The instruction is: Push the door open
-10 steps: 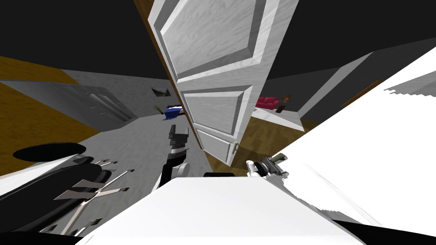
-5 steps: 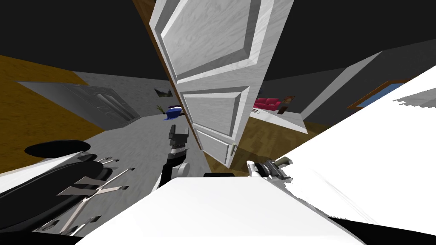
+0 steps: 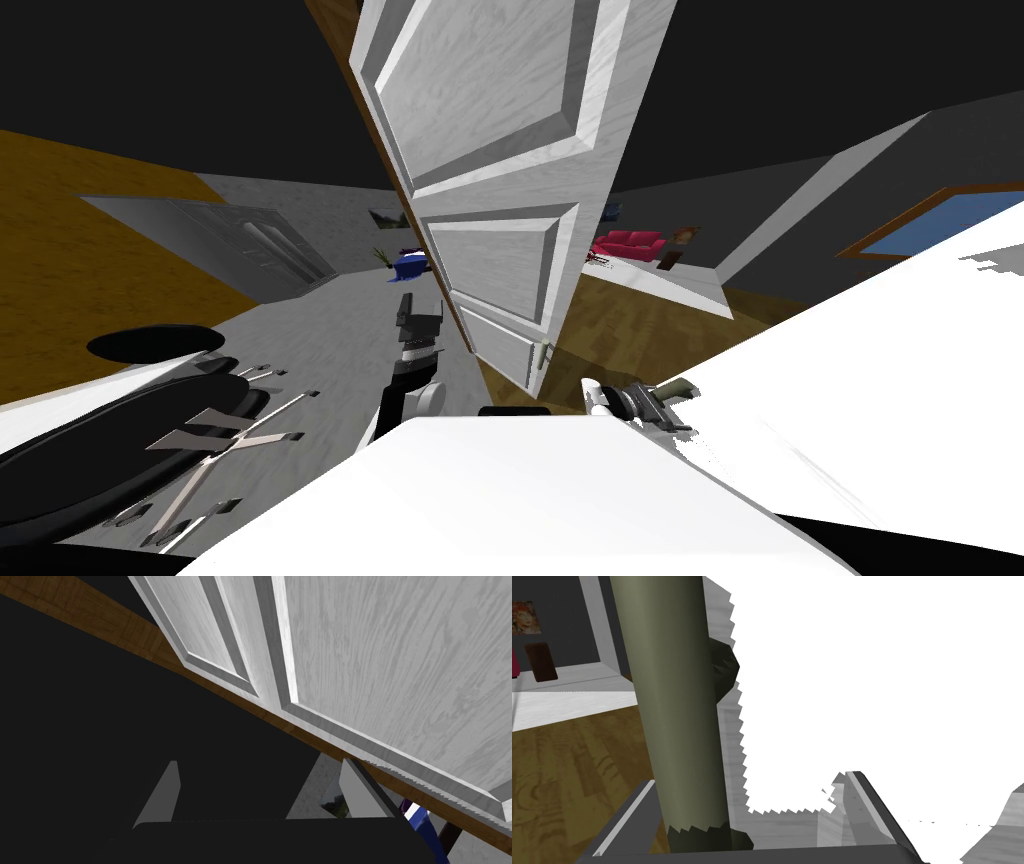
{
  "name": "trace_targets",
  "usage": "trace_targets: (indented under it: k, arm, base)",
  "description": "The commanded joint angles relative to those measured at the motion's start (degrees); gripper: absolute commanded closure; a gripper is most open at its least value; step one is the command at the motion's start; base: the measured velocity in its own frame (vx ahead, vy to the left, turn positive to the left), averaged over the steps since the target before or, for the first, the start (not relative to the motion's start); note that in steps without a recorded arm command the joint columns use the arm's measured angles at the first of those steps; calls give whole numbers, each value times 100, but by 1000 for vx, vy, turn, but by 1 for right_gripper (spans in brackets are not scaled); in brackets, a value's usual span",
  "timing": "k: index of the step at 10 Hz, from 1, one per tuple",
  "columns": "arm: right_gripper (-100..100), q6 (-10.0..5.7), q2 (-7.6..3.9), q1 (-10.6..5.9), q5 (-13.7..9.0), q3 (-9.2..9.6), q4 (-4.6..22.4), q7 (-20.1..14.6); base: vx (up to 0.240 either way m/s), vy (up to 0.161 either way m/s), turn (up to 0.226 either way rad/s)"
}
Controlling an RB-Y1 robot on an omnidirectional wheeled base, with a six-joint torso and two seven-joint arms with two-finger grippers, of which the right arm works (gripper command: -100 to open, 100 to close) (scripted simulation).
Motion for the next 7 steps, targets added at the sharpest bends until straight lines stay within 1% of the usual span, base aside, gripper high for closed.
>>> trace_targets:
  k: [1,2,3,5,6,7]
  arm:
    - [100,-180,-83,-19,-39,-86,203,-97]
    - [100,-180,-83,-19,-39,-86,203,-97]
    - [100,-310,-60,-77,-153,-225,271,-62]
    - [100,-434,-33,-135,-261,-356,335,-28]
    - [100,-541,-3,-187,-354,-467,391,1]
    - [100,-594,12,-213,-401,-523,419,15]
  base:
    - [28,-63,18]
    - [8,-29,8]
    - [40,-82,95]
    - [64,-118,92]
    - [78,-150,112]
    - [68,-137,87]
